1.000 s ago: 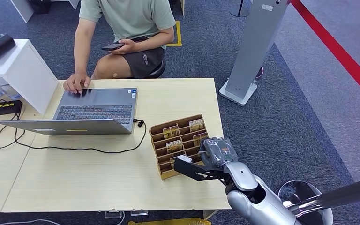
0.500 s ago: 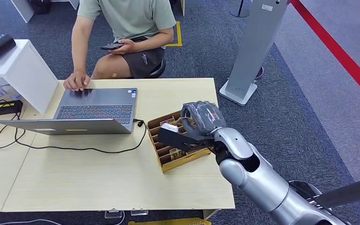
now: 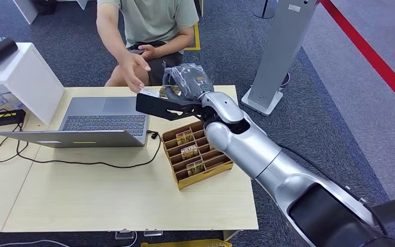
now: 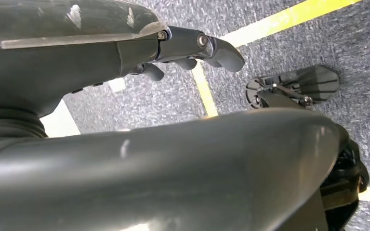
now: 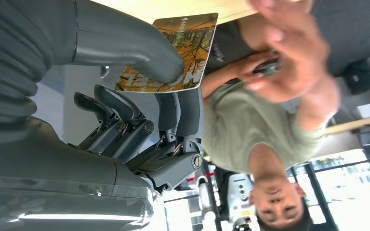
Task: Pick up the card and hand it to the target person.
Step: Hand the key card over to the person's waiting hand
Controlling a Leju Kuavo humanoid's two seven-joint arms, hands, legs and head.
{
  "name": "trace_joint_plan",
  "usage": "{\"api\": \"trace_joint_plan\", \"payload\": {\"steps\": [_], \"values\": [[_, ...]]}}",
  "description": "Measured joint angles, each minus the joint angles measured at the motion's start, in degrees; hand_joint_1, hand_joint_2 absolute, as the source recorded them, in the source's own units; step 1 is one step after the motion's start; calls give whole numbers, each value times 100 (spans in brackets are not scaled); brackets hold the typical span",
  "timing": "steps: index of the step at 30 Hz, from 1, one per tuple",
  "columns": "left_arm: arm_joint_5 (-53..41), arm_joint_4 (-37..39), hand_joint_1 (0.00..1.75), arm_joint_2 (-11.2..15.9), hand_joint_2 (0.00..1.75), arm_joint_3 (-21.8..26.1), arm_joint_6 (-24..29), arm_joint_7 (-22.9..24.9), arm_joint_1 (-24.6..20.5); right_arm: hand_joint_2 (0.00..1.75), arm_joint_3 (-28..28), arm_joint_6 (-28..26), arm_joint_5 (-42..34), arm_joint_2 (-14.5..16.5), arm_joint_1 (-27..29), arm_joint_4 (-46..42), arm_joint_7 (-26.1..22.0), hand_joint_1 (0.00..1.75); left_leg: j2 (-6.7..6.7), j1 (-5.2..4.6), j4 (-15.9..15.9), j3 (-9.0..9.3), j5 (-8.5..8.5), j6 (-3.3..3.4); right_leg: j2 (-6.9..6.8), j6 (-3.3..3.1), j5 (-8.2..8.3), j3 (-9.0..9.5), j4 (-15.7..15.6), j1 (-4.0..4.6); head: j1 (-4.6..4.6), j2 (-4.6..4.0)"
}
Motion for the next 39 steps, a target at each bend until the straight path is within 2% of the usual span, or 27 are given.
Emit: {"api": "trace_joint_plan", "payload": {"steps": [7,17,21,34,39], "values": [[118,0,0,-6,0,1,36,27,2,175,147,-159,-16,598,-136,1208,-225,175,2,0,0,-1,0,0,1,0,0,-3,0,0,-4,0],[154,0,0,-6,0,1,42,5,18,175,212,-230,-81,893,-291,2038,-277,175,3,-1,1,2,0,0,3,0,0,-3,-1,0,0,0],[157,0,0,-6,0,1,39,-23,19,175,214,-238,-84,926,-308,2176,-287,0,4,0,1,2,0,0,3,0,0,-4,-1,0,-2,0],[209,0,0,-6,0,-50,55,-81,24,175,218,-278,-121,991,-392,2402,-368,0,4,0,1,3,0,0,4,0,0,-3,-1,0,0,0],[319,0,0,-6,0,-51,72,-115,28,175,196,-361,-256,928,-412,2196,-383,0,6,0,1,6,0,0,6,0,0,-6,-1,0,-4,0]]}}
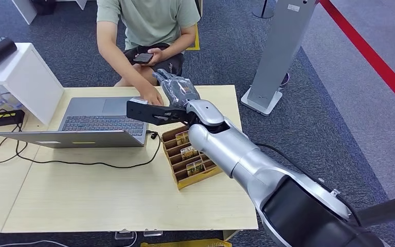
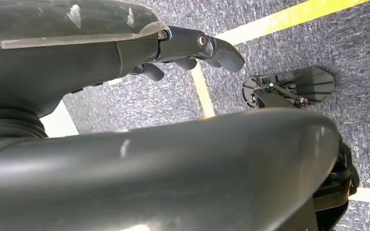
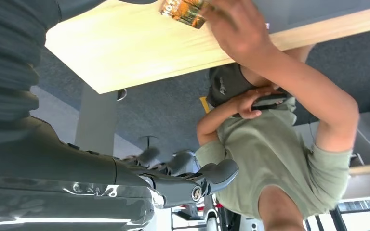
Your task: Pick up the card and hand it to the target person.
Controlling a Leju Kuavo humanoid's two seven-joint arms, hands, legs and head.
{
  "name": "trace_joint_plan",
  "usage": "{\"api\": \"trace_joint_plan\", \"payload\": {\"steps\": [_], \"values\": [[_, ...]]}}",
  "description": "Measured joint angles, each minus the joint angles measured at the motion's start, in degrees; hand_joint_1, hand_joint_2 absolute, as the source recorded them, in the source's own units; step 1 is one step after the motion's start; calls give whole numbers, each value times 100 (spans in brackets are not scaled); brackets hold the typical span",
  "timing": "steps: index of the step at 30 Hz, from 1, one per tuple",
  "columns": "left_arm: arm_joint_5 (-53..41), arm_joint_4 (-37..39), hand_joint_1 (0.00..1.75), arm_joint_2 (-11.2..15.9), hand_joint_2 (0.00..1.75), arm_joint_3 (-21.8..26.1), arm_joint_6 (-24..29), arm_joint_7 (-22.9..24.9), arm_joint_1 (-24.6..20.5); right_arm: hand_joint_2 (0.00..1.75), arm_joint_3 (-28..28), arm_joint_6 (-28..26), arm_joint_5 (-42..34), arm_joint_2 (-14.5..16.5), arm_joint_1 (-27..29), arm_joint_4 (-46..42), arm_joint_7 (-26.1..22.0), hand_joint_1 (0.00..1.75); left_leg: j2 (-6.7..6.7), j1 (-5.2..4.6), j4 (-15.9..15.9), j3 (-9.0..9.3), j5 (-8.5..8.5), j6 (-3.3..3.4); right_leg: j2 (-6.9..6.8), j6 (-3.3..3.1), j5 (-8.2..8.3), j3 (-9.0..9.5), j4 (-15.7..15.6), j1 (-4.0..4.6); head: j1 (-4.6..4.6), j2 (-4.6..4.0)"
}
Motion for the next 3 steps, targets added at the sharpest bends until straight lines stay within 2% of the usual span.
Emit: {"api": "trace_joint_plan", "payload": {"steps": [3], "values": [[82,0,0,0,0,0,11,-19,8,175,-40,46,-151,-190,79,-435,109,0,-1,0,1,2,0,0,-1,0,0,1,-1,0,-8,0]]}}
